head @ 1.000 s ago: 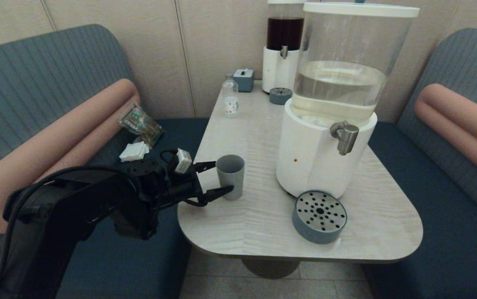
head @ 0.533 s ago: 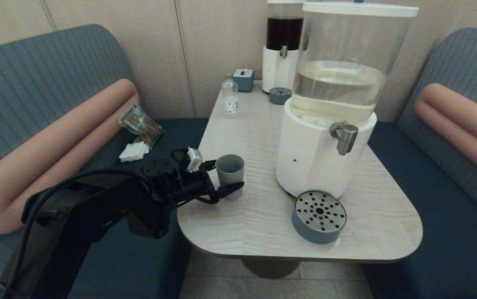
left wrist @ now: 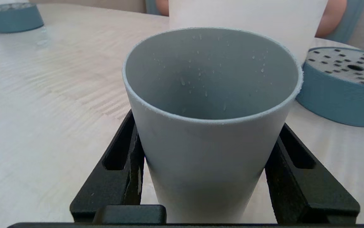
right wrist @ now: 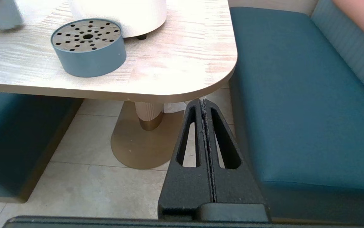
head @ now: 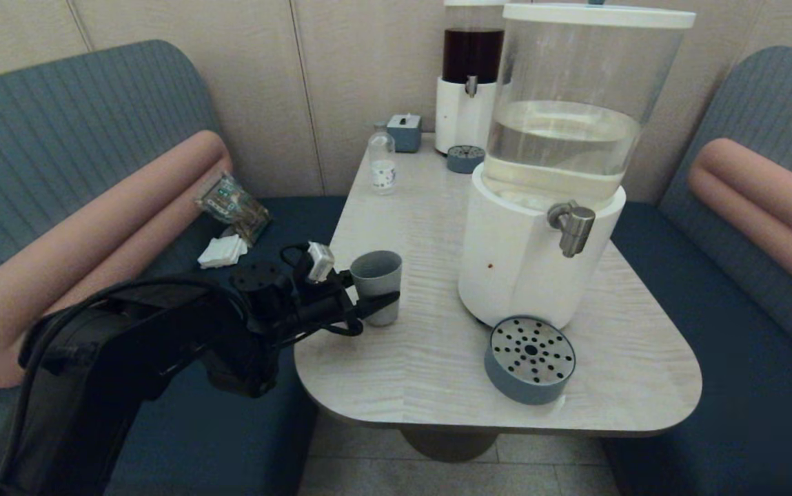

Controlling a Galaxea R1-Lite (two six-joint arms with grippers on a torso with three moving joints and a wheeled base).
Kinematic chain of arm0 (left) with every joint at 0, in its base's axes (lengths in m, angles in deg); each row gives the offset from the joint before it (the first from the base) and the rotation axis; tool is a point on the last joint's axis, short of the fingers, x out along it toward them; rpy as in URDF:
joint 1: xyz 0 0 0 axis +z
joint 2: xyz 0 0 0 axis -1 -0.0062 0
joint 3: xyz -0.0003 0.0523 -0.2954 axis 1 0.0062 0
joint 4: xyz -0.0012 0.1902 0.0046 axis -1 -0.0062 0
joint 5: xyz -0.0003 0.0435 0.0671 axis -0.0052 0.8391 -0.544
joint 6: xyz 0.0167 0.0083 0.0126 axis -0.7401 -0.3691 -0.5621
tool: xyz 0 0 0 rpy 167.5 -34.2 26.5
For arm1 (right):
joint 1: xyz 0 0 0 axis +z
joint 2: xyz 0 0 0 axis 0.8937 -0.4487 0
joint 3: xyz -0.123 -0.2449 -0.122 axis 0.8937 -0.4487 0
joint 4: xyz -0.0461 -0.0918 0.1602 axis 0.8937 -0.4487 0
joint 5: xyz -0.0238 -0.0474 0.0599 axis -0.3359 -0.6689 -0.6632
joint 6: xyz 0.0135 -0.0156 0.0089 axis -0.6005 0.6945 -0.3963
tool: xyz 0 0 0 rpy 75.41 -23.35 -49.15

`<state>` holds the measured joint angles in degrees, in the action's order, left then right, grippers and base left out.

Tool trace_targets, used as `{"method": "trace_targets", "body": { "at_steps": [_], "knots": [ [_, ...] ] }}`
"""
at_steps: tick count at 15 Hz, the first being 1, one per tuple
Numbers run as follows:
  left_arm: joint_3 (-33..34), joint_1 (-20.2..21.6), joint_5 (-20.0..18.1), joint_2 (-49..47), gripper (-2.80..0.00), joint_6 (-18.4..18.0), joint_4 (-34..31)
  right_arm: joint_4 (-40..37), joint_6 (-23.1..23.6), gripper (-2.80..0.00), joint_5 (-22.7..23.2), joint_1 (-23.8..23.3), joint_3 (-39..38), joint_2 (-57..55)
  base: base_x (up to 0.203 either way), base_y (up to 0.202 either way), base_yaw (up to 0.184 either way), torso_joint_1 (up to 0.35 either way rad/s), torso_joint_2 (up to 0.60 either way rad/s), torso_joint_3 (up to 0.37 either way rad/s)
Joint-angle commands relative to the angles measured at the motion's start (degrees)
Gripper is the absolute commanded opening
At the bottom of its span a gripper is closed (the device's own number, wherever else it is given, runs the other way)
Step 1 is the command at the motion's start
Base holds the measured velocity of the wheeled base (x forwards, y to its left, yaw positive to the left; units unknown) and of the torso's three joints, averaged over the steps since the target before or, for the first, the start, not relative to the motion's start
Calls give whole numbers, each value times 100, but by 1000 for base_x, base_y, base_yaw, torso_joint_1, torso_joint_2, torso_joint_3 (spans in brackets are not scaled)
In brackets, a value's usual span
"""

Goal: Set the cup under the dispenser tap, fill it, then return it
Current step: Pick up the cup, then place it under the water dispenser

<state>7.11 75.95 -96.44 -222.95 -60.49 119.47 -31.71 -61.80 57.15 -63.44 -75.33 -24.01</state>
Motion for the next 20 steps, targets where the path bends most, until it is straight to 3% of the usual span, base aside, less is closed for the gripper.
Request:
{"method": "trace_targets", "body": {
  "at_steps": [1, 3, 5, 11, 20],
  "knots": [
    [499, -2, -23, 648, -280, 6, 49, 2, 0, -280, 0, 1, 0, -6, 0, 0, 0, 0, 0, 0],
    [891, -96, -14, 1182, -280, 15, 49, 2, 0, -280, 0, 1, 0, -6, 0, 0, 0, 0, 0, 0],
    [1070, -527, 132, 1407, -280, 12, 49, 2, 0, -280, 0, 1, 0, -6, 0, 0, 0, 0, 0, 0],
    [430, -1592, 598, 1251, -280, 18, -23, 2, 0, -280, 0, 1, 0, -6, 0, 0, 0, 0, 0, 0],
    [-243, -2133, 864, 795, -280, 18, -358, 2, 0, -280, 0, 1, 0, -6, 0, 0, 0, 0, 0, 0]
  ]
}}
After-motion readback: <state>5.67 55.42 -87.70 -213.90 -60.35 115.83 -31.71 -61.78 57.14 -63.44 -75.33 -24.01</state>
